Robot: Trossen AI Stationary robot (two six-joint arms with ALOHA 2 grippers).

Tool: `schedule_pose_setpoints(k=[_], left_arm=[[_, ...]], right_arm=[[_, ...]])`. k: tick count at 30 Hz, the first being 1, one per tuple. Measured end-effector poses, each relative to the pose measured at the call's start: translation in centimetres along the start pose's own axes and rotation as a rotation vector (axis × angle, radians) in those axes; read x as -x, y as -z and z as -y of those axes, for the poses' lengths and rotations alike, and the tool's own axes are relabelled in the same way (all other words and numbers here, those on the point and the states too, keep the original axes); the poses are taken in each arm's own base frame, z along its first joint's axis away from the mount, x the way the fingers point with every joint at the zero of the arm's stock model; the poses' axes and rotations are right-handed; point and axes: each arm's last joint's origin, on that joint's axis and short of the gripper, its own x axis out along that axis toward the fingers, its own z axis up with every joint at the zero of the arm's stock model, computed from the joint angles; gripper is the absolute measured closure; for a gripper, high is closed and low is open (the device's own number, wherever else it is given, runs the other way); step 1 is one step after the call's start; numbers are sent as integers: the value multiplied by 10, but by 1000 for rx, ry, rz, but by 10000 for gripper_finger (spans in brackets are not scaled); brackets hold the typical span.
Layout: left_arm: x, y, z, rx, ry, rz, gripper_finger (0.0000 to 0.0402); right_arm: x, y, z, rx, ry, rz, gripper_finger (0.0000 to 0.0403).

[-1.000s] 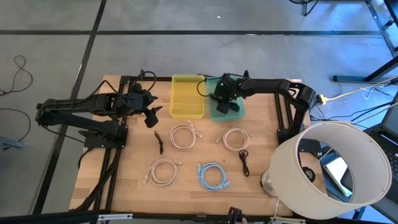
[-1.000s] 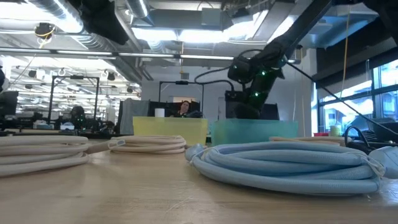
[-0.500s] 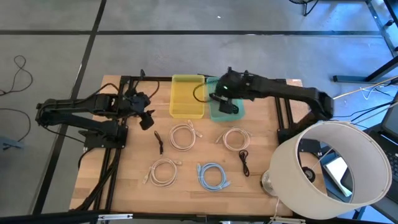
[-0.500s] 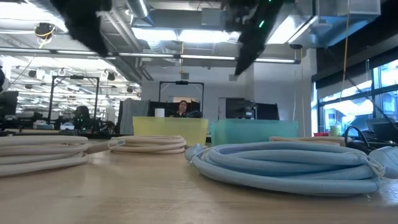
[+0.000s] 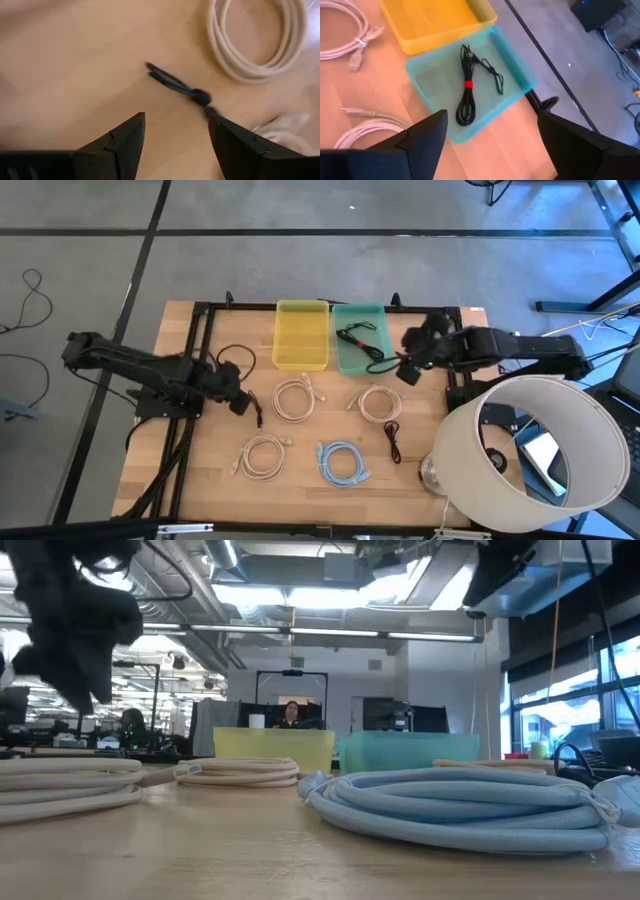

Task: Pick & Place USB Port
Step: Put the black charger cable into the green bin

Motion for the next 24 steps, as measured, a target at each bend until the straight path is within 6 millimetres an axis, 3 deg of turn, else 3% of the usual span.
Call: schedule_pose_setpoints(k=[6,11,20,24], left_arm=[[-30,17,4,180,159,132,190],[-48,26,-4,282,101,132,190],[-67,27,-6,285,0,166,190],[-72,27,-3,243,-5,200,215]], right_arm=[[-7,23,0,1,4,-25,91],[-17,33,-6,27,-46,-84,91],[-23,26,-13,39,-65,12,91],[-22,17,-15,68,-81,94,91]])
